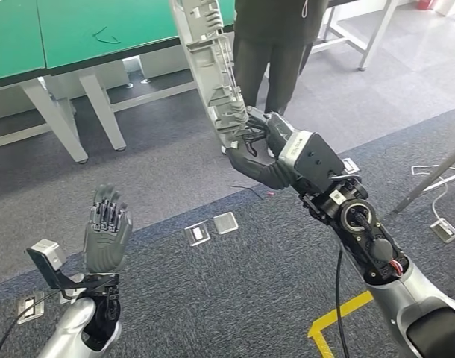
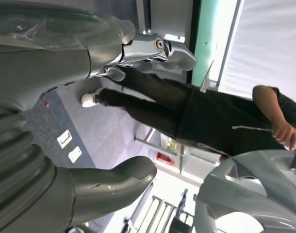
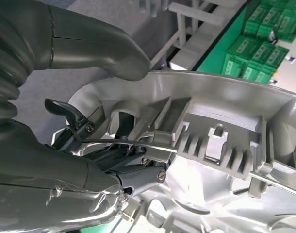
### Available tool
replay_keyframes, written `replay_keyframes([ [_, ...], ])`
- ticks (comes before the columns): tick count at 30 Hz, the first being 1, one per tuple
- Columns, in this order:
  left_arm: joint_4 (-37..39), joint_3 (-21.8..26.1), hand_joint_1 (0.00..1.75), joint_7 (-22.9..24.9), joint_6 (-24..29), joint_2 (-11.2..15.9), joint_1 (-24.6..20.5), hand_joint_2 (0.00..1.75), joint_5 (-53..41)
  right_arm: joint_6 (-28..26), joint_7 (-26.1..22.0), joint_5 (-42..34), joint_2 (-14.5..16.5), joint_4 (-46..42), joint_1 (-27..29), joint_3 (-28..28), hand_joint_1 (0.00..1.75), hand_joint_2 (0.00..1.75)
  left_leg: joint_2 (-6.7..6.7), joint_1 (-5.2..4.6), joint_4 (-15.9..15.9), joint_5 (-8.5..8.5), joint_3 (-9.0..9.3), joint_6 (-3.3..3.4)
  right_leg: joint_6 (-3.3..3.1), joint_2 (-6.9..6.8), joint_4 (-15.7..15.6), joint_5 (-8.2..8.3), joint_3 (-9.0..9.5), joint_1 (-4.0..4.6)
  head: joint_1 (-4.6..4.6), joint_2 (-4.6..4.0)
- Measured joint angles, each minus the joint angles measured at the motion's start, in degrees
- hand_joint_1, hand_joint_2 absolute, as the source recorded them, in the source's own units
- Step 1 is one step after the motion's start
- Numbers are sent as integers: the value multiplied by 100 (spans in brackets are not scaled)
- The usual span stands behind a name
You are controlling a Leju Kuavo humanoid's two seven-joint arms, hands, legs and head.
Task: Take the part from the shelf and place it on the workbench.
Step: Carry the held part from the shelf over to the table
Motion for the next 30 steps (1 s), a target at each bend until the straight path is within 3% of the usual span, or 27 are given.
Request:
replay_keyframes([
  [2,-2,-1,0,16,8,-12,-4,175,-8,20,9,1,2,0,-5,-3,175,175,136,-3,-70,28,37,36,30,-401,579,-336,-255,38,42,0],
  [4,-2,-1,0,30,20,-6,16,175,-10,36,15,2,3,0,-8,4,175,175,276,-12,-69,21,39,45,72,-575,1304,-640,-572,16,67,0],
  [5,-2,-1,0,34,23,-3,27,175,-10,39,21,3,3,1,-8,5,175,175,347,-11,-62,13,39,40,92,-606,1447,-657,-627,-2,79,0],
  [6,-2,-1,0,37,23,-2,34,175,-10,42,28,4,3,1,-8,4,175,175,415,-9,-52,1,39,31,109,-635,1363,-569,-568,-21,92,0],
  [8,-2,0,0,40,23,-4,34,175,-11,46,36,4,3,1,-10,5,175,175,532,-5,-7,-39,44,-12,133,-800,619,-226,-165,-44,123,0],
  [10,-2,1,0,40,22,-4,29,175,-11,49,33,4,3,0,-17,7,175,175,629,-31,58,-88,37,-72,93,-959,4,-31,159,-17,137,0],
  [11,-2,1,0,40,22,-3,27,175,-11,49,31,4,3,0,-20,7,175,175,674,-46,82,-104,35,-99,57,-978,-106,-19,207,0,127,0],
  [13,-3,-1,0,39,21,-2,25,175,-11,49,26,4,3,-1,-20,5,175,175,782,-49,91,-120,50,-145,-31,-838,-103,-14,195,19,93,0],
  [15,-6,-1,0,38,19,-1,19,175,-11,54,26,4,3,-2,-22,6,175,175,659,-14,221,-237,22,-205,-95,-714,-121,9,205,10,68,0],
  [16,-7,-1,0,37,18,1,20,175,-11,55,26,4,4,-3,-27,8,175,175,510,4,463,-384,-80,-229,-126,-657,-131,23,211,-2,50,0],
  [18,-7,-1,0,37,16,11,36,175,-11,57,26,4,6,-2,-32,16,175,175,225,26,1268,-770,-463,-254,-170,-535,-134,39,196,-3,3,0],
  [19,-7,-1,0,38,16,20,49,175,-11,58,24,4,7,-2,-32,21,175,175,178,26,1665,-910,-670,-254,-180,-461,-134,45,189,7,-12,0],
  [20,-7,-1,0,38,16,28,61,175,-11,61,23,4,8,-2,-31,24,175,175,162,23,1888,-946,-800,-244,-186,-385,-134,50,185,18,-16,0],
  [21,-7,-1,0,39,16,34,69,175,-11,62,24,4,8,-2,-31,25,175,175,149,20,1877,-866,-822,-221,-190,-306,-134,55,183,28,-19,0],
  [22,-7,-1,0,39,16,37,71,175,-11,64,25,4,9,-2,-31,25,175,175,112,16,1607,-679,-715,-186,-191,-224,-134,60,183,34,-20,0],
  [24,-8,-1,0,39,16,42,64,175,-11,66,26,4,9,-2,-32,25,175,175,-116,11,726,-253,-313,-111,-180,-70,-133,75,176,37,-18,0],
  [26,-9,-1,0,39,16,50,51,175,-11,66,23,4,9,-1,-32,23,175,175,-279,-7,190,-66,-68,-79,-141,60,-135,99,150,17,-17,0],
  [28,-10,-1,0,38,16,51,37,175,-11,64,23,4,9,0,-29,21,175,175,-194,-30,112,-46,-41,-60,-74,189,-163,134,117,-10,-21,0],
  [29,-11,-1,0,38,15,45,29,175,-10,64,24,5,9,0,-25,19,175,175,-117,-23,75,-23,-25,-37,-47,176,-168,139,99,-12,-20,0],
  [30,-13,-1,0,32,12,34,21,175,-10,66,25,9,8,0,-24,16,175,175,-44,-12,22,4,-4,-8,-22,60,-120,93,65,2,-1,0],
])
